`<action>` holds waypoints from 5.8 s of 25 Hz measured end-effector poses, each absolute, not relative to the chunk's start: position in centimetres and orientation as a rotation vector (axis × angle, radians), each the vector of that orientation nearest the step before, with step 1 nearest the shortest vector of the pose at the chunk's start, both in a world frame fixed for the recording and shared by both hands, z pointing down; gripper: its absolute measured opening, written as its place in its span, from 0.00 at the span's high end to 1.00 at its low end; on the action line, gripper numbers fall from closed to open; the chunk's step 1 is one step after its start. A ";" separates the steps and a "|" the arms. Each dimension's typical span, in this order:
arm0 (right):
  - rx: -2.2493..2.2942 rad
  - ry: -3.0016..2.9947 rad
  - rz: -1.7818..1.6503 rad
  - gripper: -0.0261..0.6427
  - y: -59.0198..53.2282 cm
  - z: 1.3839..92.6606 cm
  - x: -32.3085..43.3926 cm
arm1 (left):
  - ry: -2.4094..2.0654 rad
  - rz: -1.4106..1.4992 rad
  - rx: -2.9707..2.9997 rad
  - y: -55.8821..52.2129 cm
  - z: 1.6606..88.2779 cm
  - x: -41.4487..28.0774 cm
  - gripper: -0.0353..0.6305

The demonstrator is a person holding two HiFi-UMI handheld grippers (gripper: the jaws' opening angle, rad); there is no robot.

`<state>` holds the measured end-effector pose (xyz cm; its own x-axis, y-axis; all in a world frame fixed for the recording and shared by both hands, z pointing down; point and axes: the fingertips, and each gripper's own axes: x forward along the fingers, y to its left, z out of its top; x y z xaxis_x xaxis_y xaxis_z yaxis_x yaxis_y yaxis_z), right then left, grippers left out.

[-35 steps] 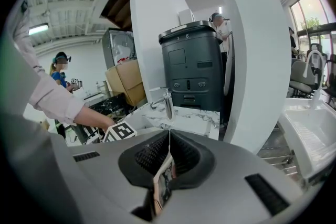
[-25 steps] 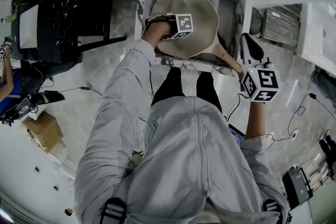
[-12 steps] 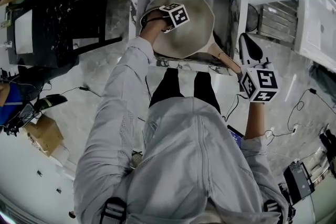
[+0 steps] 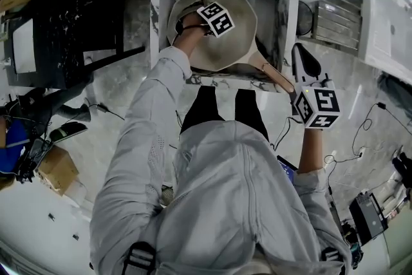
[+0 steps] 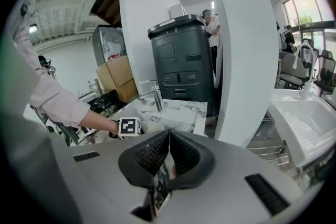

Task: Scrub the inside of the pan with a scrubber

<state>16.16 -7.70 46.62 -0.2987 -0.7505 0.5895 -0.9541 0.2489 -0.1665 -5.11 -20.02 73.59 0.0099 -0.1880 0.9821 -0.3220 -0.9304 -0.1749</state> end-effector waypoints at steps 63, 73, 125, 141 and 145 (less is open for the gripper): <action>1.497 -2.170 0.745 0.91 -7.1 47.6 12.4 | -0.118 1.972 2.118 -13.4 73.4 -8.7 0.84; 1.506 -2.137 0.754 0.91 -7.2 47.9 14.1 | -0.284 1.859 2.266 -16.7 73.5 -3.8 0.84; 1.452 -2.363 0.326 0.91 -9.7 33.0 10.1 | 0.542 1.140 2.112 0.6 55.0 -3.6 0.84; 1.550 -2.455 0.158 0.91 -11.3 26.0 8.1 | -0.718 0.837 2.767 -13.6 39.3 -5.2 0.84; 1.559 -2.470 0.134 0.91 -11.5 25.0 7.9 | -1.047 0.652 2.840 -15.7 34.7 -6.7 0.84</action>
